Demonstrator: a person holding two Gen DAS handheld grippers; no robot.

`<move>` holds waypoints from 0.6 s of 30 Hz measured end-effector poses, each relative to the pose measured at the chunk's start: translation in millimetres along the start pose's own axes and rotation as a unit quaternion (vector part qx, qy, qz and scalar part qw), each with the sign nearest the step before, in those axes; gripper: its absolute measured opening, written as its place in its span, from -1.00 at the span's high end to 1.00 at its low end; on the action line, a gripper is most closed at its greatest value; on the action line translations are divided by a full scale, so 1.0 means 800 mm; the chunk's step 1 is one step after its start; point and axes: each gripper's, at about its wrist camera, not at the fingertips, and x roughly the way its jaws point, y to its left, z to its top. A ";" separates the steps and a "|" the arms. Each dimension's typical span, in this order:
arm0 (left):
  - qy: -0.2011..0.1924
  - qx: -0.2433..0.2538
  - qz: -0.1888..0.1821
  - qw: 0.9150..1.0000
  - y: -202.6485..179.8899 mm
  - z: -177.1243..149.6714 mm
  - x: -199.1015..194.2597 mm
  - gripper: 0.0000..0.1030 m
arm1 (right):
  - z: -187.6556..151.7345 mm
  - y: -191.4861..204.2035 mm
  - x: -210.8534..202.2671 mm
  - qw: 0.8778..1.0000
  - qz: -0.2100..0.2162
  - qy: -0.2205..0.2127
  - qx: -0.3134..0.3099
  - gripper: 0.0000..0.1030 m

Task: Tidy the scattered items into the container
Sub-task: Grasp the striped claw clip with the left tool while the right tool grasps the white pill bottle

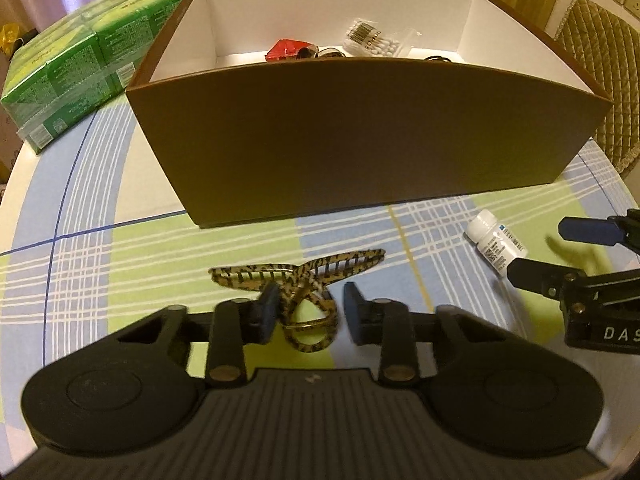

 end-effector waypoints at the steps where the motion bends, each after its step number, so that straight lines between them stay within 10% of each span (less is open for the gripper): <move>1: 0.000 -0.001 -0.001 1.000 0.001 0.000 0.000 0.51 | 0.000 0.000 0.000 1.000 0.001 0.001 0.000 -0.59; 9: 0.004 -0.019 0.010 1.000 0.012 -0.014 -0.013 0.51 | 0.004 0.006 0.006 1.000 0.012 0.000 -0.013 -0.59; 12: 0.008 -0.027 0.014 0.999 0.017 -0.022 -0.016 0.51 | 0.005 0.009 0.012 1.000 0.020 0.006 -0.020 -0.18; 18: 0.007 -0.039 0.024 0.999 0.025 -0.025 -0.021 0.51 | 0.010 0.014 0.021 0.999 0.018 0.006 -0.030 -0.15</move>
